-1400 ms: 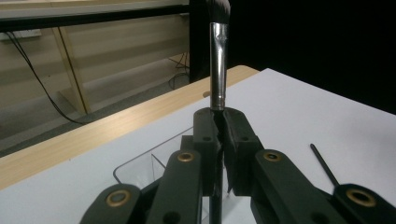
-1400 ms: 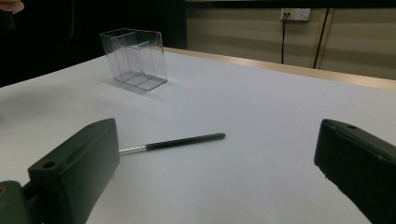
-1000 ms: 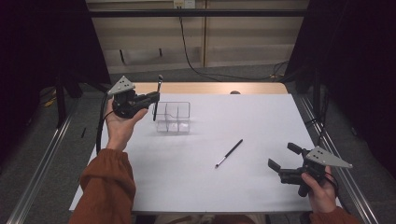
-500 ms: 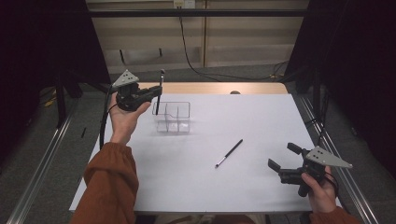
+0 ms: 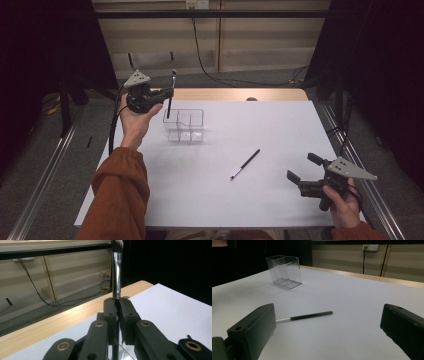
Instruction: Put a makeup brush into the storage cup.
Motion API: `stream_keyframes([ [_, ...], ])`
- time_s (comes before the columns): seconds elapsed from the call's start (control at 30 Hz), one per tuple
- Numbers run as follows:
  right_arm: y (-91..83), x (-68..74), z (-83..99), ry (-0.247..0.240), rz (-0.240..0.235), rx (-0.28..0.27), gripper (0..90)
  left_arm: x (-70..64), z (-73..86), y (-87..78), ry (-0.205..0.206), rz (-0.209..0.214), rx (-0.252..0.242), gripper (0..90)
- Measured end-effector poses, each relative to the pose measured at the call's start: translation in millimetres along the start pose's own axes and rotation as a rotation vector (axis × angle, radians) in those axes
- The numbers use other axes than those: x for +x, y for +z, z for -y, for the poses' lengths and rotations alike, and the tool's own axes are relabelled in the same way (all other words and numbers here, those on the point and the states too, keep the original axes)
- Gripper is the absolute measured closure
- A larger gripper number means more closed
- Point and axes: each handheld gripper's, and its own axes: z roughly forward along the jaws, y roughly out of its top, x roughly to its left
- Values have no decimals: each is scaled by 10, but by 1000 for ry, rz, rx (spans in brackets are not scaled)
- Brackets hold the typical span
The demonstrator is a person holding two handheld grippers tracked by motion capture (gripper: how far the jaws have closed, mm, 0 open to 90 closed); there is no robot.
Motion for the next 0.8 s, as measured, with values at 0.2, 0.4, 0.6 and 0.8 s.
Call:
stream_keyframes([
  [0.2, 6, 4, 1, 3, -2, 3, 0, 9, 28, 72, -6, -5, 9, 846],
  [0.4, 1, -1, 2, 2, -2, 1, 0, 29, 65, 96, -4, -8, 25, 846],
  [0.6, 2, -1, 1, 2, -3, 1, 0, 2, 111, 133, 3, -6, 37, 846],
  [0.8, -1, -1, 1, 1, -3, 1, 0, 12, 173, 171, -3, -10, 44, 846],
])
